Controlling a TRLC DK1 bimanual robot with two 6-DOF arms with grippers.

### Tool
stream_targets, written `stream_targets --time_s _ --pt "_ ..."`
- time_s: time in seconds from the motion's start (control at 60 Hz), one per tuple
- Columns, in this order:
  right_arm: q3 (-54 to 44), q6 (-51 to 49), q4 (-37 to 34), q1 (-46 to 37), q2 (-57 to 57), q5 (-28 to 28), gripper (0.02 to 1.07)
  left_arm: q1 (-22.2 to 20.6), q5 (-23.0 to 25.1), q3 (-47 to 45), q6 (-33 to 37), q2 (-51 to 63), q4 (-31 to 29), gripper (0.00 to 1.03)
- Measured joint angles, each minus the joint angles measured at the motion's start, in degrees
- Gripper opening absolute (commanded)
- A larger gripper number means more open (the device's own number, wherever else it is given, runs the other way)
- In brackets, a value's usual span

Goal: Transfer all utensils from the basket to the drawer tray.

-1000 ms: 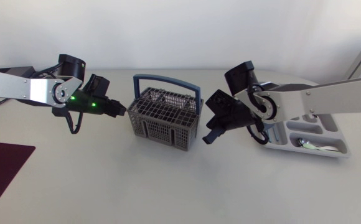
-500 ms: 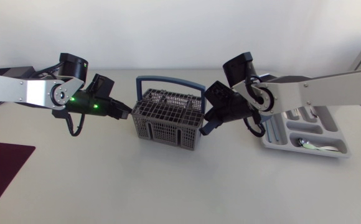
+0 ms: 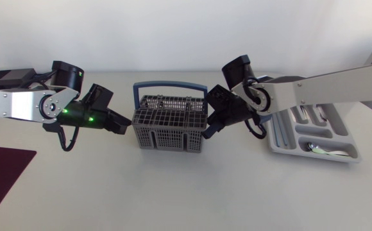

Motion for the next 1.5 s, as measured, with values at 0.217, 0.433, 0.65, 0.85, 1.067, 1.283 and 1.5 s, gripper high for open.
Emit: stream_targets --time_s 0.217,0.433,0.65,0.85,1.067,1.283,1.5 --pt "0.5 0.0 0.0 0.0 0.2 0.1 0.08 -0.2 0.2 -1.6 0.2 -0.2 -0.7 0.16" --pt "0.5 0.0 0.0 -0.3 0.2 0.3 0.08 -1.5 -0.1 -2.0 0.2 -0.9 -1.3 0.16" --pt "0.5 0.0 -0.2 -0.5 0.0 1.0 0.08 -2.0 -0.1 -2.1 0.2 -1.0 -1.4 0.16" --pt "0.2 0.0 -0.2 -0.4 -0.5 1.4 0.08 -2.1 -0.1 -2.1 0.2 -1.0 -1.4 0.18" --pt "-0.8 0.0 -0.2 -0.1 -1.7 2.1 0.08 -2.0 0.0 -2.1 0.2 -1.0 -1.4 0.27" --pt "-2.1 0.0 -0.2 0.8 -2.5 2.3 0.08 -0.5 0.3 -2.3 0.3 -1.5 -1.4 0.39" --pt "-2.6 0.0 -0.2 2.0 -2.6 3.3 0.08 0.6 0.4 -2.4 0.7 -2.1 -1.4 0.41"
